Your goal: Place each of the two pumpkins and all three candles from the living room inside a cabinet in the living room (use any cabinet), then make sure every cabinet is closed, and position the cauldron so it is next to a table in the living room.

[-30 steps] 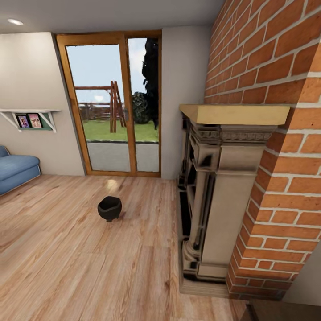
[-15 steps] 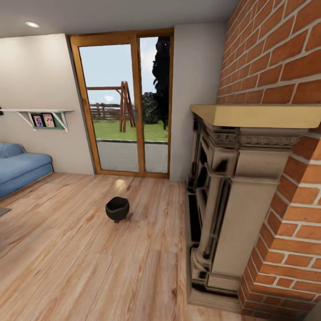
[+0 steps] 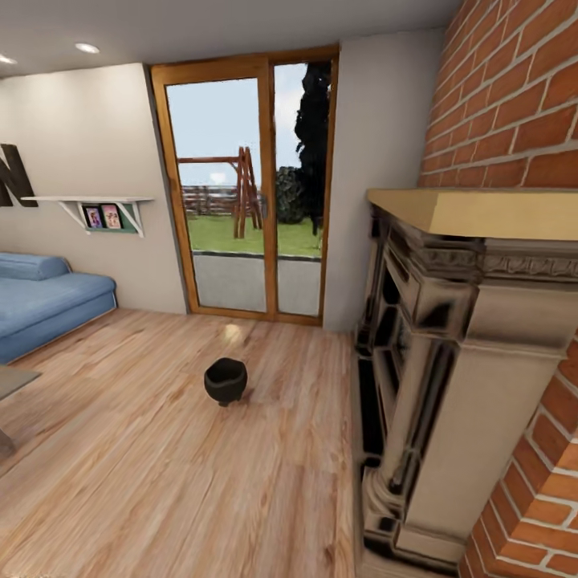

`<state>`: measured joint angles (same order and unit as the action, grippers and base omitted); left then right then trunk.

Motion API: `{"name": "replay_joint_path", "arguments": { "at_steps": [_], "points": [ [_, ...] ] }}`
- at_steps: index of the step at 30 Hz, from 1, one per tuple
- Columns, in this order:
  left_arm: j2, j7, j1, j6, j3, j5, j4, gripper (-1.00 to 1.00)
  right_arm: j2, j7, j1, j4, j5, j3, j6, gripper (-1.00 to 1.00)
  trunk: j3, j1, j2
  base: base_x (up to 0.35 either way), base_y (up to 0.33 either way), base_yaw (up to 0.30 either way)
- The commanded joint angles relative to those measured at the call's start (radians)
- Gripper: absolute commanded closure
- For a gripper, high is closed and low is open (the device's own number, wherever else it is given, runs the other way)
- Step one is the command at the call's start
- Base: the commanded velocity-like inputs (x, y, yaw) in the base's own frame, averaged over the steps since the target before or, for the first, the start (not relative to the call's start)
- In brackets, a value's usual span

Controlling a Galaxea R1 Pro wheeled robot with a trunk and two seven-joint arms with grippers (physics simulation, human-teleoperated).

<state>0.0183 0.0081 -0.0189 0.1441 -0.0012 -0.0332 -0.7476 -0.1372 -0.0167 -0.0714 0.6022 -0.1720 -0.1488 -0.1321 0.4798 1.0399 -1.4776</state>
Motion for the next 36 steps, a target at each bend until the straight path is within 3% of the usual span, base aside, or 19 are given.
{"name": "replay_joint_path", "arguments": {
  "at_steps": [1,12,28,36],
  "points": [
    [0.000,0.001,0.000,0.002,0.000,-0.003,-0.001,-1.00,0.000,-0.002,-0.001,-0.001,-0.011,-0.005,-0.004,-1.00,0.000,0.000,0.000,0.255,0.000,0.270],
    [0.000,0.000,0.000,0.002,0.000,-0.004,-0.001,-1.00,0.000,-0.002,-0.001,-0.012,-0.010,-0.024,-0.004,-1.00,-0.003,0.000,0.000,0.176,0.000,0.269],
    [0.000,0.000,0.000,0.003,-0.001,-0.004,-0.001,-1.00,0.002,-0.002,-0.001,-0.013,-0.011,-0.032,-0.004,-1.00,-0.003,0.000,0.000,0.013,0.000,0.077],
    [0.000,0.000,0.000,0.002,-0.002,-0.002,-0.001,-1.00,0.002,-0.002,-0.001,-0.013,-0.011,-0.032,-0.004,-1.00,-0.003,0.000,0.000,0.164,0.000,0.110]
  ]
}}
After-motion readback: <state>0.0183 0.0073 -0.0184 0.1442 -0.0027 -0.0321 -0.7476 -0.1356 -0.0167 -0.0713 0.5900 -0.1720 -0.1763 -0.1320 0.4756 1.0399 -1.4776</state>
